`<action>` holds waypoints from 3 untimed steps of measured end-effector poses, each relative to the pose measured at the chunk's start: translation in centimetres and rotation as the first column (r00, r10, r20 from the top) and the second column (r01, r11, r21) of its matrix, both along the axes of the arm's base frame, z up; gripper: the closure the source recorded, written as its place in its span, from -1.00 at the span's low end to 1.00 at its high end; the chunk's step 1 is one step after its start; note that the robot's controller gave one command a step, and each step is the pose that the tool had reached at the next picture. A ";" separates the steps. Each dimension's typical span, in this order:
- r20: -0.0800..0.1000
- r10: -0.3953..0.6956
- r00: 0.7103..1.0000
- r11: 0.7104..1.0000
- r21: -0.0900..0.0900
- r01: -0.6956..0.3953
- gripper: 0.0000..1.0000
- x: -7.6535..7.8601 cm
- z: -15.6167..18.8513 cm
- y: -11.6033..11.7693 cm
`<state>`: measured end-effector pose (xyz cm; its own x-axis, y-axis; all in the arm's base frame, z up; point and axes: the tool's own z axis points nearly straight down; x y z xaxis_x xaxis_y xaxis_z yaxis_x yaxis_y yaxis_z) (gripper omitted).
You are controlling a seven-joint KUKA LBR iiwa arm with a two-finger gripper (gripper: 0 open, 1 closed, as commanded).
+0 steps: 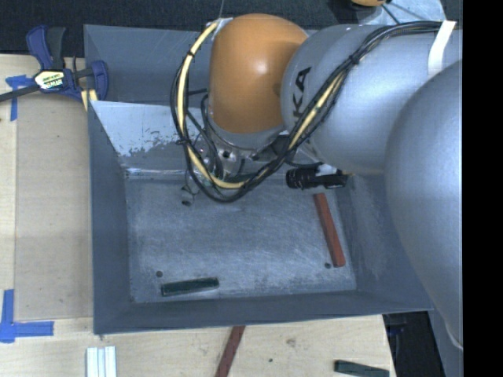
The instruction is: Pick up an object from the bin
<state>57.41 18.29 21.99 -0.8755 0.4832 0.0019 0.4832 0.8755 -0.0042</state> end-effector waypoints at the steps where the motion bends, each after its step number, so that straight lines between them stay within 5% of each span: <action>1: 0.020 0.146 0.989 0.989 0.005 -0.147 1.00 -1.9 -0.6 2.2; 2: 0.005 0.181 0.983 0.983 0.003 -0.181 1.00 -2.5 -2.9 3.1; 3: 0.003 0.263 0.965 0.965 0.003 -0.263 1.00 -1.4 -4.2 2.4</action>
Offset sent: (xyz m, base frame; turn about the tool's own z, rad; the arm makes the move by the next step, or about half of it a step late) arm 0.0098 0.0620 -0.0541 -0.0557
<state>56.05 20.72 17.83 -0.9718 0.2360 0.0007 0.2360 0.9718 0.0002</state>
